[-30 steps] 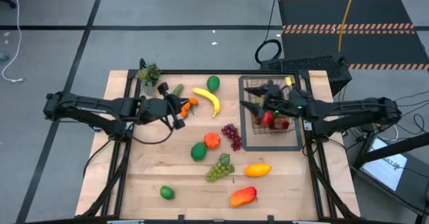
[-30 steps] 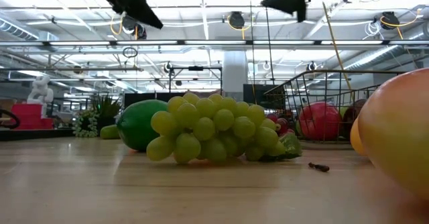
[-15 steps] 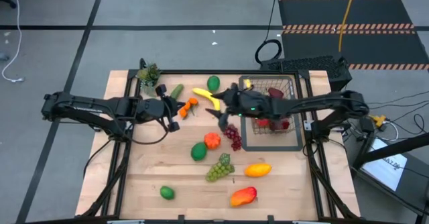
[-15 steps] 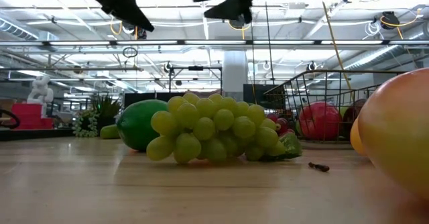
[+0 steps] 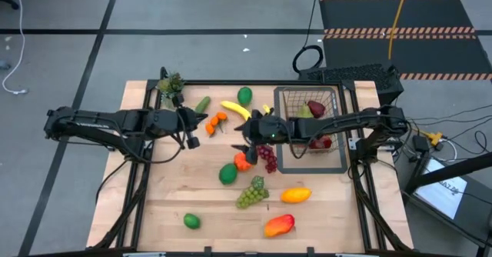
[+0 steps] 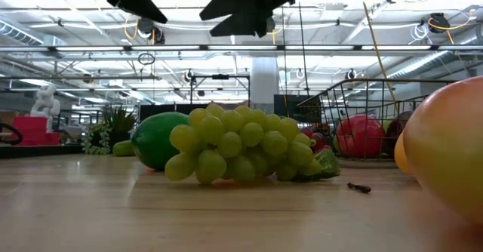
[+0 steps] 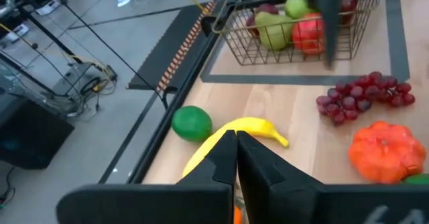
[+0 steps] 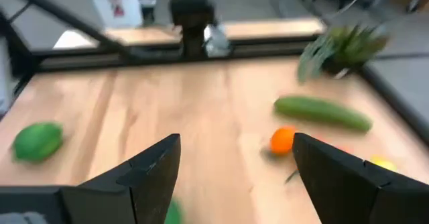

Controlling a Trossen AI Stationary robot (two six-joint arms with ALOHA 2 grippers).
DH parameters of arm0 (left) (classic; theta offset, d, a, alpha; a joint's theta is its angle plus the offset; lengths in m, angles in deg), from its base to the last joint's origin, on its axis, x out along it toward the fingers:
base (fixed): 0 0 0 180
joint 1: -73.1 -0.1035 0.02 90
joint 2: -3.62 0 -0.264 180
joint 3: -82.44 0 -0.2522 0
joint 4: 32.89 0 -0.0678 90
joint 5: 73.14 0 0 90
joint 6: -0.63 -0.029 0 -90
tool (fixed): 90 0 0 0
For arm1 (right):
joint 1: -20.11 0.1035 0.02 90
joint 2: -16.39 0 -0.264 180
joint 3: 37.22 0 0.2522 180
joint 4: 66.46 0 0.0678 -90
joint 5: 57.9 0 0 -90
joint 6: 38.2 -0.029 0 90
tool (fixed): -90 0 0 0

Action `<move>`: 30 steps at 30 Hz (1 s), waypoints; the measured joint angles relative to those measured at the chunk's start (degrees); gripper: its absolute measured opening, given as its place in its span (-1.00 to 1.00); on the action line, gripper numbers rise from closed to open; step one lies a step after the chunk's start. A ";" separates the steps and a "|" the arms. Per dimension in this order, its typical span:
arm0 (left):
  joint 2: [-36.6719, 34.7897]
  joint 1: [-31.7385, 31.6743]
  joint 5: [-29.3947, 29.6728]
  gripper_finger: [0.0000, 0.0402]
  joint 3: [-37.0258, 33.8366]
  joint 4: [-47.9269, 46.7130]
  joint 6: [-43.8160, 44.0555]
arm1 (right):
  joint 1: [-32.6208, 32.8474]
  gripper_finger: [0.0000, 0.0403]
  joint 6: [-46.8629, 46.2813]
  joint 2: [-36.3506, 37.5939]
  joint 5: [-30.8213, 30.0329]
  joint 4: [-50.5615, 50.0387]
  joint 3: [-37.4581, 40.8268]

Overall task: Build produce basket
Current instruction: Put the bottom mango into the gold wire basket

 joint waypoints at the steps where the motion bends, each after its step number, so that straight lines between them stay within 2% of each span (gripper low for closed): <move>1: -0.50 -0.16 0.03 -0.91 0.00 0.17 -0.18 | 0.76 0.40 -0.70 0.00 -0.01 -1.21 0.00; 5: -2.07 -1.21 0.04 -0.93 0.01 -0.09 -0.33 | 5.45 0.40 -4.39 0.55 -0.50 -4.89 -0.03; 10: -2.32 -1.88 0.03 -0.99 0.00 -0.99 -0.35 | 13.67 0.40 -9.76 0.82 -4.17 -9.15 -0.04; 17: -2.19 -1.99 0.01 -0.89 0.00 -0.99 -0.79 | 22.51 0.40 -21.86 0.85 -7.39 -16.72 -0.02; 24: -2.19 -1.99 -0.04 -0.87 0.00 -0.93 -0.38 | 29.60 0.40 -33.48 0.48 -10.27 -22.94 0.00; 30: -2.19 -2.01 -1.96 -0.87 0.01 -0.76 0.46 | 34.49 0.40 -37.06 -2.81 -8.71 -22.77 0.02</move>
